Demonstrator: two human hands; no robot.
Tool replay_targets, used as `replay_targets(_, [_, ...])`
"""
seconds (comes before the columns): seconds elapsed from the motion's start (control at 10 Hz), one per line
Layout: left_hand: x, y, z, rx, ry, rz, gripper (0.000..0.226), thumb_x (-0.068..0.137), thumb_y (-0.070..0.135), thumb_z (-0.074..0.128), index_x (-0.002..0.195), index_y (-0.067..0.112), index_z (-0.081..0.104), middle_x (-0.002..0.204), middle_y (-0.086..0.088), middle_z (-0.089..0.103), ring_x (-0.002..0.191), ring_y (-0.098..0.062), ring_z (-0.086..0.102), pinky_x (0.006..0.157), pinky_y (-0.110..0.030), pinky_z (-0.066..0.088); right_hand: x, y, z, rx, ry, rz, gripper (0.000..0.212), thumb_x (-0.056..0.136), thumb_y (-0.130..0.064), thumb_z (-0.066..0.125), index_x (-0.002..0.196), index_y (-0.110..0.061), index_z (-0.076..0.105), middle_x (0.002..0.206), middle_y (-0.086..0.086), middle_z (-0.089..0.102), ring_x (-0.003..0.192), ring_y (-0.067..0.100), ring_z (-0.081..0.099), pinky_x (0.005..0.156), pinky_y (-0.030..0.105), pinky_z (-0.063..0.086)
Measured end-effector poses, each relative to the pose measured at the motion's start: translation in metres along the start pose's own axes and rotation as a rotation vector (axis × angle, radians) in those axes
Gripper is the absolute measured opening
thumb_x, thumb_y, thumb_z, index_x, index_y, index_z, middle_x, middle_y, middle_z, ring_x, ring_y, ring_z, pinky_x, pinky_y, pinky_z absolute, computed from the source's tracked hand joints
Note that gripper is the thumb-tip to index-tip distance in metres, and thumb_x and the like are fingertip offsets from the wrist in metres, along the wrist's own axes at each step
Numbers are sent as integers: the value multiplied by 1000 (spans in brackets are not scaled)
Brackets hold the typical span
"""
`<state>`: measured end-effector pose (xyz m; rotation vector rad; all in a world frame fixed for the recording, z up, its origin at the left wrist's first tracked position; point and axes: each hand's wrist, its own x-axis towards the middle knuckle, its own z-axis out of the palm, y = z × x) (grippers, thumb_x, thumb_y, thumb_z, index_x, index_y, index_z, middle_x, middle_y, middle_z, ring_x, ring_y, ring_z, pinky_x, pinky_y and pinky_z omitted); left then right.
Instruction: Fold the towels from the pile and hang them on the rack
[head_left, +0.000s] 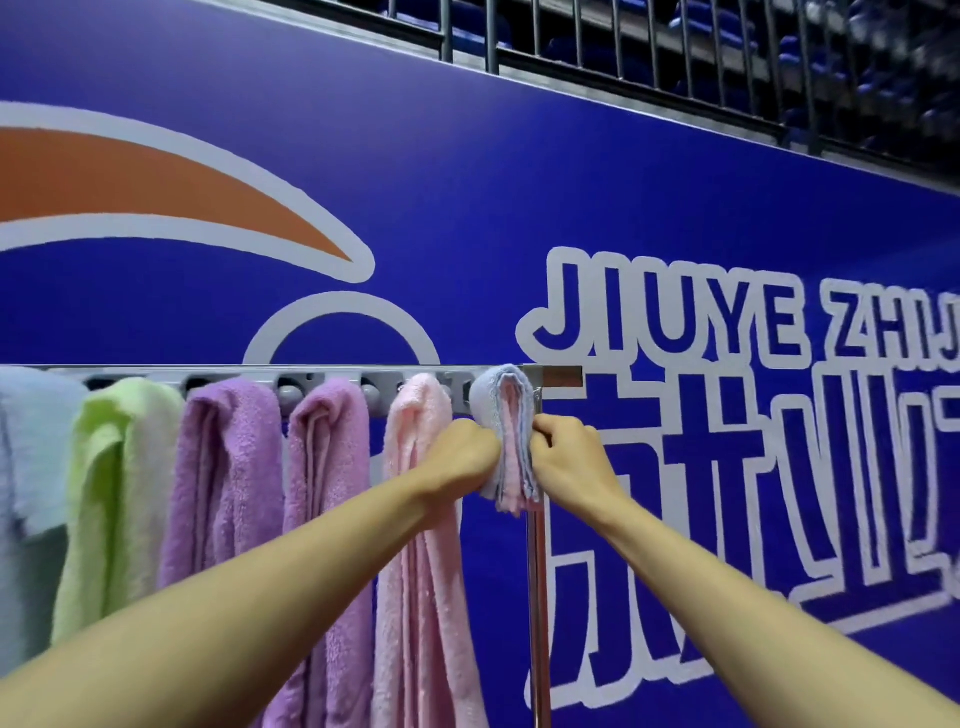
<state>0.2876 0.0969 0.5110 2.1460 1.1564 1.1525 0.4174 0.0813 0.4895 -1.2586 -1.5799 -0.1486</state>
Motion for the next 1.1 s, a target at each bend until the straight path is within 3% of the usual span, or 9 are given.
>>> replay_targets(0.1, [1,-10,5,-32,-3,22,31,87,0,35,91,-14,62,93,-29,67,87,-40,65,83,-49,55,-4,0,1,-4,2,8,27,99,-13,42,82,-13,63,69,0,61,58,6,56,46,12,42])
replay_targets(0.3, [-9,-21,2,-87,-28,33,34,92,10,37,87,-9,64,80,-21,68,71,-25,53,68,-37,44,-14,-10,4,-9,-23,29,26,100,-21,44,105,-6,65,90,6,67,73,9,61,52,10,45])
replay_targets(0.5, [-35,-26,-14,-52,-174,27,29,88,9,43,86,5,71,88,-12,71,76,-18,52,68,-32,39,-39,-19,-3,-39,-105,68,27,101,-24,42,108,-10,64,89,-1,63,68,4,58,49,9,44])
replay_targets(0.6, [-54,-26,-23,-40,-246,38,30,92,12,43,95,16,72,87,4,66,78,-10,51,70,-24,39,-56,-24,-10,-52,-142,90,27,101,-26,42,109,-14,66,92,0,67,73,11,63,56,21,53])
replay_targets(0.7, [-81,-21,-34,-25,-244,39,34,95,12,42,89,33,67,91,8,62,85,-9,57,73,-21,43,-76,-36,-24,-61,-187,126,27,99,-21,43,106,-13,67,94,4,68,71,17,62,63,32,56])
replay_targets(0.8, [-115,-21,-46,-24,-219,7,26,98,14,44,108,26,65,104,6,64,90,-12,63,73,-20,46,-108,-46,-30,26,-233,200,23,97,-19,46,106,-13,67,98,4,69,84,23,68,72,37,58])
replay_targets(0.9, [-161,-28,-56,-73,-168,-73,27,98,9,43,114,9,65,102,-4,66,76,-12,66,66,-15,47,-150,-55,-35,222,-324,342,21,96,-19,49,108,-14,65,96,5,71,84,19,70,70,31,59])
replay_targets(1.0, [-216,-46,-66,-226,-171,-130,24,98,5,43,106,3,66,96,-13,65,61,-13,67,68,-18,52,-216,-62,-23,293,-477,418,19,97,-21,51,105,-14,65,94,9,72,76,15,69,68,29,58])
replay_targets(1.1, [-246,-59,-72,-341,-138,-161,22,98,11,44,96,10,66,75,-4,69,56,-9,67,61,-18,44,-248,-72,-8,345,-568,448,20,98,-23,51,104,-10,65,95,12,72,77,18,68,69,32,57])
